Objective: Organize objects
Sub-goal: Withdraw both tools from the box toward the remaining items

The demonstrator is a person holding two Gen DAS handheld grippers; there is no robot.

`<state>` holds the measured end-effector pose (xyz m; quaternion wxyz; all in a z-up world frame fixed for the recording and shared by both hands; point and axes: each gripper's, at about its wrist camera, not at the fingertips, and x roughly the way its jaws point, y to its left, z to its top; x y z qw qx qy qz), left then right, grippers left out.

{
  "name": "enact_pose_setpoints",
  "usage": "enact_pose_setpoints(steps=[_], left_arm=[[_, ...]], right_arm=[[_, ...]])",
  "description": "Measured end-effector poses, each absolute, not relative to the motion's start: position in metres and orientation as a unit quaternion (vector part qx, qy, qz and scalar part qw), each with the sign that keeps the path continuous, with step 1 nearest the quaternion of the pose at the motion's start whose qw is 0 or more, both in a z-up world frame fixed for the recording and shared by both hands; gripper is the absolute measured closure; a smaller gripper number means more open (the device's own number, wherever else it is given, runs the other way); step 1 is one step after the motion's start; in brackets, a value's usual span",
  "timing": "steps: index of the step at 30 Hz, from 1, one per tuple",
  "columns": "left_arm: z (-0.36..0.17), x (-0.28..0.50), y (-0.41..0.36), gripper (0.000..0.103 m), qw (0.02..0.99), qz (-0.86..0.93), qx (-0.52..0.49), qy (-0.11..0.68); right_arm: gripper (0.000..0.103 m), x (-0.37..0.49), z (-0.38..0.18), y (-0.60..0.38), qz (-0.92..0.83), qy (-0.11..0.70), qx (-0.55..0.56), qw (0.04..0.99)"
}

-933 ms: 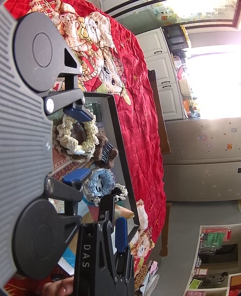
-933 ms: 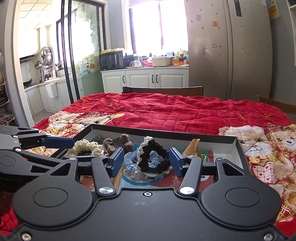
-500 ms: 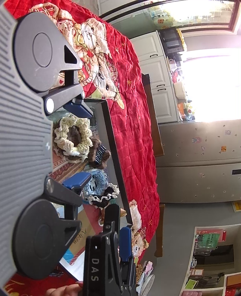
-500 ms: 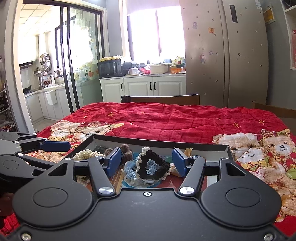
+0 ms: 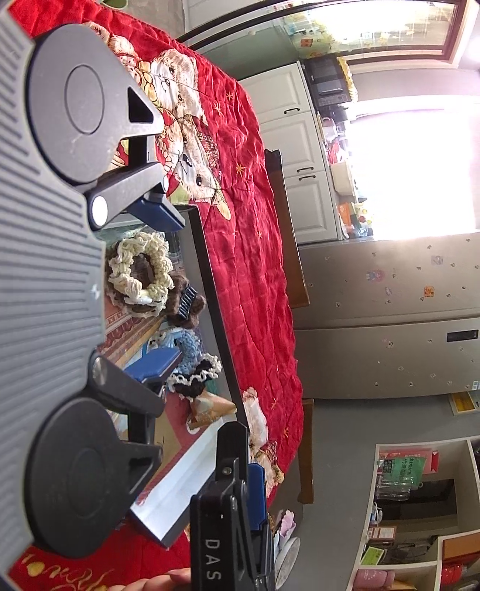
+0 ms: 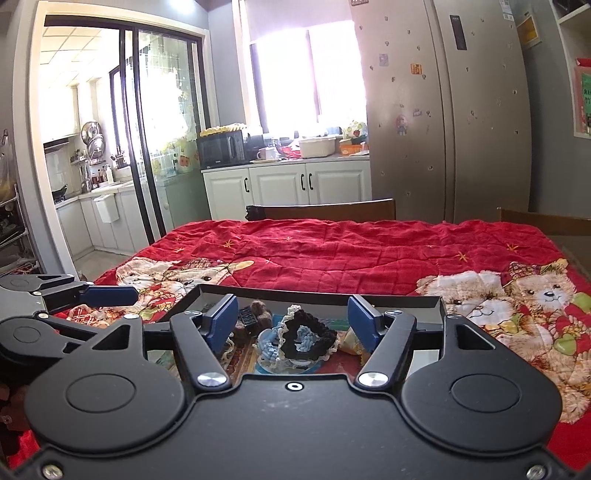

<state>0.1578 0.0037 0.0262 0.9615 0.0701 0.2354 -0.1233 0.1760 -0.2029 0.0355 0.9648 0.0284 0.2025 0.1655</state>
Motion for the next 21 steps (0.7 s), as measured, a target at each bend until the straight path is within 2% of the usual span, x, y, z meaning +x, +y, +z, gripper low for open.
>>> enact_pose_setpoints(steps=[21], left_arm=[[0.051, 0.107, 0.022, 0.018, 0.968, -0.129, 0.069, 0.205]], right_arm=[[0.033, 0.117, 0.052, -0.220, 0.170, 0.206, 0.012, 0.964]])
